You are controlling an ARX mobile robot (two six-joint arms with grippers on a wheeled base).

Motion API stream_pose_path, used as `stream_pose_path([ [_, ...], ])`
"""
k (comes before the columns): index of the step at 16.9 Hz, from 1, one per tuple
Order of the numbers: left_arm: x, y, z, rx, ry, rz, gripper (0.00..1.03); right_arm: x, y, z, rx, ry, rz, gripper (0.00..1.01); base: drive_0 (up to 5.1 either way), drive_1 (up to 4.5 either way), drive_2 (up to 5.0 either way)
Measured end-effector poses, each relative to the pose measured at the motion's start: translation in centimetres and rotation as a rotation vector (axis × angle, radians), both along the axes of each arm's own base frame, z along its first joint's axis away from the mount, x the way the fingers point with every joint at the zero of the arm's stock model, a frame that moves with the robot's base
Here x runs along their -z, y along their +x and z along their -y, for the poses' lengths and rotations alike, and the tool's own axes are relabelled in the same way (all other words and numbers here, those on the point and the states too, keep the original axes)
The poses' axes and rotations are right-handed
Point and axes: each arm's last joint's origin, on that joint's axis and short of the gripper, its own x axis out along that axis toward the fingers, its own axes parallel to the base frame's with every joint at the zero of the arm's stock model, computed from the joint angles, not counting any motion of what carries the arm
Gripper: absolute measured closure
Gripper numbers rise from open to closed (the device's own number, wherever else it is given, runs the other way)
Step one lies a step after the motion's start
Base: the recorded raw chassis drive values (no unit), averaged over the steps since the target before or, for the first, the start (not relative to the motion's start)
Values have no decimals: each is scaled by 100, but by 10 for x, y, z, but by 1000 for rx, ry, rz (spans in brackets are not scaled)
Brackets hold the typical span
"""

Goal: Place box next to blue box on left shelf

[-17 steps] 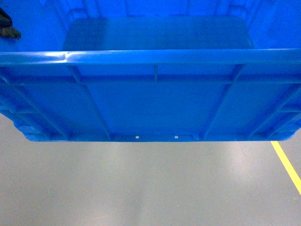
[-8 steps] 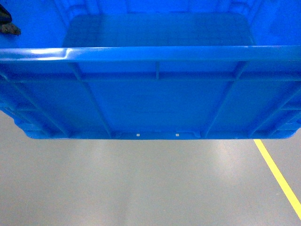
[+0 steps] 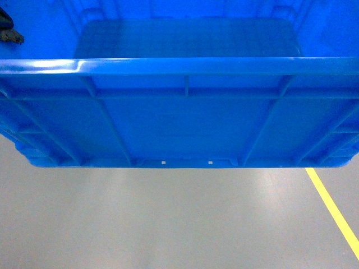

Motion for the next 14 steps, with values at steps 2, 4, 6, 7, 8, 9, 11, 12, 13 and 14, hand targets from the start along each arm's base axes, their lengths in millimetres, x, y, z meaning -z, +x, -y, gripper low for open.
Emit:
stream_pose_path([
  [2, 0, 0, 0, 0, 0, 1, 83, 0, 0, 0, 0, 1, 3, 79, -169, -169, -169],
  [4, 0, 0, 0, 0, 0, 0, 83, 0, 0, 0, 0, 0, 0, 79, -169, -169, -169],
  [6, 0, 0, 0, 0, -1, 2, 83, 0, 0, 0, 0, 1, 5, 79, -169, -169, -169],
  [7, 0, 0, 0, 0, -1, 1, 83, 0, 0, 0, 1, 0, 2, 79, -169, -169, -169],
  [8, 0, 0, 0, 0, -1, 1, 83, 0, 0, 0, 0, 0, 2, 79, -169, -169, -169],
  [9, 0, 0, 0, 0, 0, 1, 83, 0, 0, 0, 0, 0, 0, 79, -169, -169, -169],
  [11, 0, 0, 0, 0, 0, 1, 83, 0, 0, 0, 0, 0, 0, 79, -169, -169, -169],
  [12, 0, 0, 0, 0, 0, 2, 83, 0, 0, 0, 0, 0, 2, 79, -169, -169, -169],
  [13, 0, 0, 0, 0, -1, -1, 83, 0, 0, 0, 0, 0, 3, 79, -169, -169, -169],
  [14, 0, 0, 0, 0, -1, 2, 83, 0, 0, 0, 0, 1, 4, 79, 0, 433, -434],
])
